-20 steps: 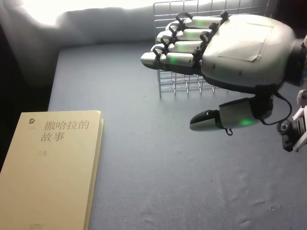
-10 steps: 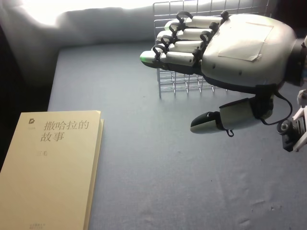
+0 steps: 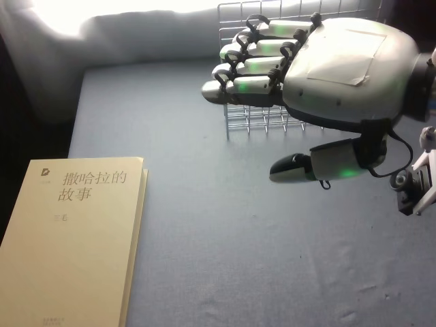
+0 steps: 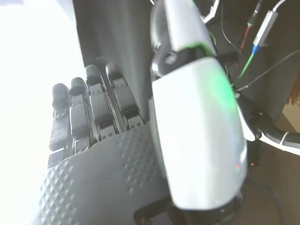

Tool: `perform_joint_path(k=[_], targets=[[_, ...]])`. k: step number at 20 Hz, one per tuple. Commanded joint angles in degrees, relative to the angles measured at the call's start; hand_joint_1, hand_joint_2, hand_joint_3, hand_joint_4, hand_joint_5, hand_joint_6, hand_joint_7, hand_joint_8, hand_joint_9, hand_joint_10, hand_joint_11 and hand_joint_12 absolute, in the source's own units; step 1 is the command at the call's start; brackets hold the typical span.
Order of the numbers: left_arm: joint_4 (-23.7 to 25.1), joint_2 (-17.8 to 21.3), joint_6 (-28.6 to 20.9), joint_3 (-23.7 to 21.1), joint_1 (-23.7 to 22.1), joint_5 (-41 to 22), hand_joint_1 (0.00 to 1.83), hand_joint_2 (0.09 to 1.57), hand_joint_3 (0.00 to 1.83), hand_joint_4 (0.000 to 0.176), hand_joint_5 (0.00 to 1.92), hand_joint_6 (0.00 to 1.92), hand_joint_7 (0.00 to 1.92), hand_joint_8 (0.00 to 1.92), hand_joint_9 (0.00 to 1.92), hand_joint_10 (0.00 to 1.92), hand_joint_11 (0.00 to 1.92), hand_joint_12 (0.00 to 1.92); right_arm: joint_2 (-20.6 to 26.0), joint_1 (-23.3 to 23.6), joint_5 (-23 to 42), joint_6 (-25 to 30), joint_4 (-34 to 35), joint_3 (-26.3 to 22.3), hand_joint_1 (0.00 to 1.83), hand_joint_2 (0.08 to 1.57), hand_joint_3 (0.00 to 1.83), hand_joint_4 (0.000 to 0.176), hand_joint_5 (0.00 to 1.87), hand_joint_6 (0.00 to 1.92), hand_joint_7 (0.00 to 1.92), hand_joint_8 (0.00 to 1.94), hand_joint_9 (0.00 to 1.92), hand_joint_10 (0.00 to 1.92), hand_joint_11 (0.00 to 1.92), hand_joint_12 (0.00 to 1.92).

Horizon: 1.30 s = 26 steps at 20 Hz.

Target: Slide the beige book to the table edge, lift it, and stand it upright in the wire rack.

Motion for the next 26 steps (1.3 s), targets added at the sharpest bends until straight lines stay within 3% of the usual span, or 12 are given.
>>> perform_joint_path(k=[1,2,3,6,8,10,15,18,19,23,25,26], targets=[[-3.43,0.06,1.78,0.52,-0.03,-1.02,1.09,0.98,0.0,0.047,0.03,0.0,0.05,0.0,0.14,0.0,0.0,0.62,0.2,1.16,6.59,0.08,0.77,-0.3,0.75,1.17,0.01,0.0,0.49,0.34,0.21,0.0,0.16,0.02,0.0,0.43],[-4.63,-0.19,2.94,0.48,0.21,-1.39,1.09,0.98,0.0,0.054,0.03,0.0,0.05,0.0,0.14,0.0,0.0,0.62,0.19,1.23,6.61,0.1,0.77,-0.34,0.78,1.21,0.01,0.0,0.57,0.54,0.22,0.0,0.17,0.01,0.0,0.45],[-5.73,-0.43,3.95,0.47,0.48,-1.82,1.07,0.99,0.0,0.055,0.02,0.0,0.04,0.0,0.13,0.0,0.0,0.62,0.19,1.27,6.64,0.13,0.77,-0.37,0.94,1.25,0.0,0.0,0.69,1.22,0.27,0.01,0.18,0.01,0.0,0.44],[-6.67,-1.02,4.65,0.36,0.58,-2.27,1.07,0.99,0.0,0.053,0.03,0.01,0.05,0.0,0.14,0.0,0.0,0.61,0.18,1.22,6.67,0.24,0.77,-0.56,1.1,1.22,0.0,0.0,0.79,1.29,0.42,0.02,0.26,0.03,0.0,0.6],[-6.82,-1.26,4.65,0.18,0.6,-2.12,1.09,0.98,0.0,0.057,0.03,0.01,0.06,0.01,0.14,0.0,0.0,0.61,0.18,1.1,6.67,0.24,0.77,-0.66,0.94,1.28,0.01,0.0,0.67,1.46,0.28,0.0,0.19,0.0,0.0,0.4],[-6.89,-1.45,4.65,-0.04,0.77,-1.62,1.09,0.98,0.0,0.051,0.03,0.0,0.06,0.0,0.15,0.01,0.0,0.62,0.17,1.08,6.67,0.23,0.76,-0.67,0.72,1.24,0.0,0.0,0.44,0.81,0.22,0.0,0.18,0.01,0.0,0.48],[-8.18,-2.24,4.64,-0.64,1.84,-1.49,1.08,0.97,0.0,0.049,0.05,0.0,0.06,0.0,0.14,0.0,0.0,0.62,0.17,1.07,6.67,0.2,0.76,-0.68,0.76,1.17,0.0,0.0,0.37,0.42,0.26,0.0,0.17,0.0,0.0,0.4],[-9.07,-2.77,4.64,-1.1,2.0,-1.5,1.02,0.99,0.0,0.066,0.02,0.0,0.08,0.0,0.15,0.01,0.0,0.56,0.17,1.08,6.66,0.2,0.76,-0.67,0.77,1.17,0.0,0.0,0.45,0.36,0.27,0.0,0.2,0.01,0.0,0.63],[-9.28,-2.9,4.64,-1.21,2.0,-1.49,1.0,1.01,0.01,0.07,0.0,0.0,0.05,0.0,0.14,0.0,0.0,0.56,0.17,1.08,6.66,0.19,0.76,-0.67,1.0,1.18,0.01,0.0,0.77,1.03,0.36,0.02,0.26,0.03,0.0,0.79],[-10.12,-3.12,4.63,-1.7,1.98,-1.14,1.04,0.98,0.0,0.067,0.03,0.01,0.1,0.01,0.17,0.01,0.0,0.64,0.17,1.06,6.66,0.12,0.75,-0.67,1.05,1.21,0.0,0.0,0.79,1.27,0.39,0.01,0.26,0.02,0.0,0.75],[-10.83,-3.16,4.61,-2.0,1.89,-0.83,1.05,0.98,0.0,0.069,0.04,0.01,0.09,0.01,0.17,0.0,0.0,0.6,0.16,1.06,6.66,0.11,0.75,-0.68,0.81,1.17,0.0,0.0,0.4,0.57,0.27,0.0,0.19,0.0,0.0,0.43],[-10.97,-3.16,4.57,-2.09,1.83,-0.76,1.05,0.98,0.0,0.069,0.04,0.01,0.09,0.01,0.17,0.0,0.0,0.6,0.16,1.06,6.66,0.1,0.75,-0.68,0.81,1.17,0.0,0.0,0.4,0.57,0.27,0.0,0.19,0.0,0.0,0.43]])
